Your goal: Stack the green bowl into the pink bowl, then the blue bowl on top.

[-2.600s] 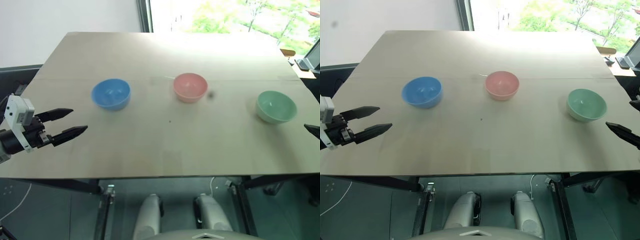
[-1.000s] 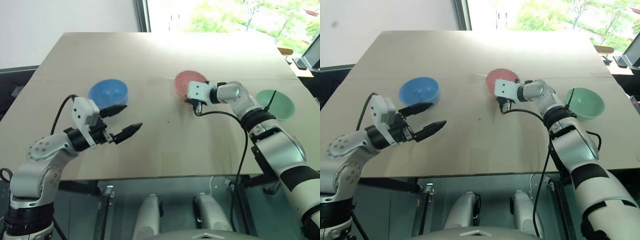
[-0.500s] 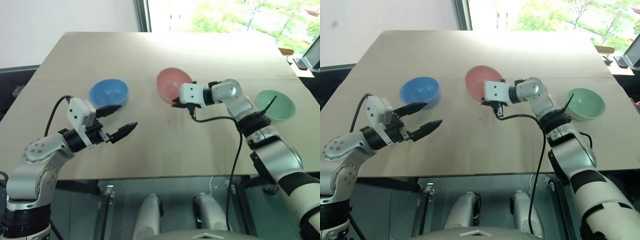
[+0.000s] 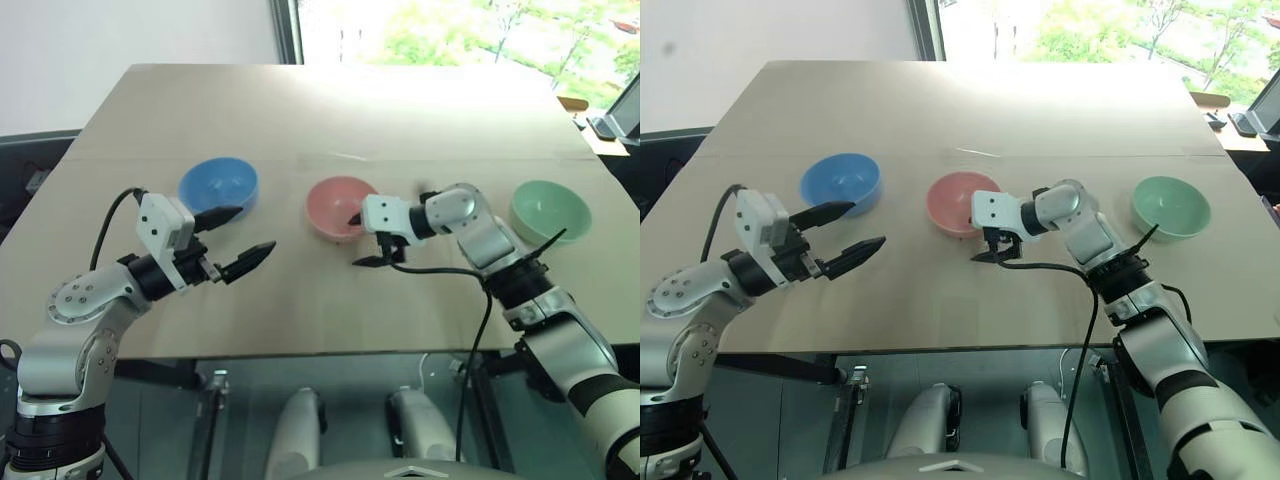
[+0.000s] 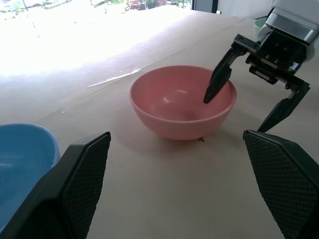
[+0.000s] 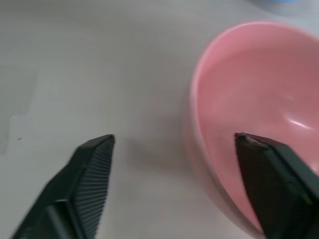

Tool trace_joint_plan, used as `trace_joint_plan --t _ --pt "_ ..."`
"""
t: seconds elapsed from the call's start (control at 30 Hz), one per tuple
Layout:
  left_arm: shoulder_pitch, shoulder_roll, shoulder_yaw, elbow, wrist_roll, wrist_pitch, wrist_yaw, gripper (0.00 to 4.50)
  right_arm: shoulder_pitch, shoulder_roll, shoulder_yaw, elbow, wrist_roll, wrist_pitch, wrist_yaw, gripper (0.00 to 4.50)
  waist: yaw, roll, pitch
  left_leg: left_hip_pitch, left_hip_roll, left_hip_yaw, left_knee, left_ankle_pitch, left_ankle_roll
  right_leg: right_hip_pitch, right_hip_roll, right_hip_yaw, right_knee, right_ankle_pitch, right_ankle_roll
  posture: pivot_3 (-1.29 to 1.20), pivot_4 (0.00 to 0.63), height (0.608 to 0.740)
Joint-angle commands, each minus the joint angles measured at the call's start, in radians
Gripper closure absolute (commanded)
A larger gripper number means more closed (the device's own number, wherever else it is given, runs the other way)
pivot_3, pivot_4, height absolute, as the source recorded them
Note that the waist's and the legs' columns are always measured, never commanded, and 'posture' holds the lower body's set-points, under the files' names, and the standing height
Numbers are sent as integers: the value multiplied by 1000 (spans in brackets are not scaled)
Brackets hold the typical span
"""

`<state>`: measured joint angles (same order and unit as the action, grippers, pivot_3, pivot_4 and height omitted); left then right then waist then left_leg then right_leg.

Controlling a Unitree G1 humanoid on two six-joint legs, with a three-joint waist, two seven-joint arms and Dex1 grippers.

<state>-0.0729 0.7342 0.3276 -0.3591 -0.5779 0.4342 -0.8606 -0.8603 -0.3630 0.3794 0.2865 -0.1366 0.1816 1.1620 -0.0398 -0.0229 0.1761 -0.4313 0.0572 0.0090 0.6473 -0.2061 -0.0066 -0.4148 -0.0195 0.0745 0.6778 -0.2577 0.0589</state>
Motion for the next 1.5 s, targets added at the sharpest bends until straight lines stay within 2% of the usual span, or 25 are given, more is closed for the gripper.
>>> trace_joint_plan --t 0.03,0.2,0.33,0.47,0.67,0.87,0.9,0.93,1.0,1.17,1.23,1.27,1.33,1.5 --pt "-2 6 -14 -36 -56 -13 -71 0 33 -48 -123 -193 75 137 -45 98 4 0 0 0 0 0 0 0 0 0 0 0 0 0 0 0 150 740" --pt "-47 7 -82 -32 -105 -14 -182 0 171 -153 -271 -415 146 330 -113 98 18 -1 0 0 0 -1 0 0 0 1 0 -1 -1 0 0 0 150 740" --pt "-160 -9 -159 34 -86 -32 -230 0 301 -234 -431 -498 107 465 -288 98 27 -1 0 0 0 -1 1 0 0 1 0 -1 -1 0 0 0 150 740" --pt "-242 -32 -215 99 -57 -47 -253 0 423 -274 -527 -498 48 525 -457 98 25 -1 -1 0 -1 0 1 0 0 1 0 0 -1 0 0 0 150 740" --pt "-279 -40 -251 156 -27 -78 -295 0 481 -268 -534 -514 59 589 -547 98 -4 0 -1 1 0 2 0 0 0 0 1 3 0 0 0 0 150 740" --pt "-280 -39 -242 157 -26 -80 -296 0 492 -266 -536 -448 68 587 -610 98 -1 0 -1 0 0 1 1 0 0 0 1 3 -1 0 0 0 150 740" --pt "-275 -39 -239 153 -26 -79 -293 0 493 -267 -537 -435 73 585 -613 339 -1 -1 -1 0 -1 2 1 0 0 0 1 3 -1 0 0 0 150 740" --pt "-270 -39 -237 149 -26 -78 -291 0 492 -267 -538 -425 79 583 -616 339 -1 0 -1 0 -1 2 1 0 0 0 1 3 -1 0 0 0 150 740" --pt "-262 -38 -232 144 -26 -77 -288 0 485 -269 -538 -400 89 572 -620 1121 -1 0 -1 0 -1 1 1 0 0 0 1 3 -1 0 0 0 150 740" --pt "-252 -37 -223 139 -24 -77 -276 0 463 -287 -513 -333 91 515 -616 2681 -1 0 -1 0 0 1 1 0 0 0 1 3 -1 0 0 0 150 740" --pt "-247 -35 -216 138 -25 -76 -270 0 453 -294 -501 -329 90 496 -609 3238 -1 0 -1 0 0 1 1 0 0 0 1 3 -1 0 0 0 150 740" --pt "-242 -34 -211 136 -26 -75 -265 0 445 -299 -492 -337 91 489 -600 3372 -1 0 -1 0 0 1 1 0 0 0 1 3 -1 0 0 0 150 740" --pt "-232 -34 -203 132 -26 -73 -252 0 427 -306 -468 -353 91 429 -584 4249 -3 0 -1 0 0 1 0 0 0 0 1 3 -1 0 0 0 150 740" --pt "-210 -41 -189 127 -16 -77 -213 0 351 -263 -408 -397 118 397 -570 4249 -3 0 -1 1 0 1 0 0 0 0 1 3 -1 0 0 0 150 740"
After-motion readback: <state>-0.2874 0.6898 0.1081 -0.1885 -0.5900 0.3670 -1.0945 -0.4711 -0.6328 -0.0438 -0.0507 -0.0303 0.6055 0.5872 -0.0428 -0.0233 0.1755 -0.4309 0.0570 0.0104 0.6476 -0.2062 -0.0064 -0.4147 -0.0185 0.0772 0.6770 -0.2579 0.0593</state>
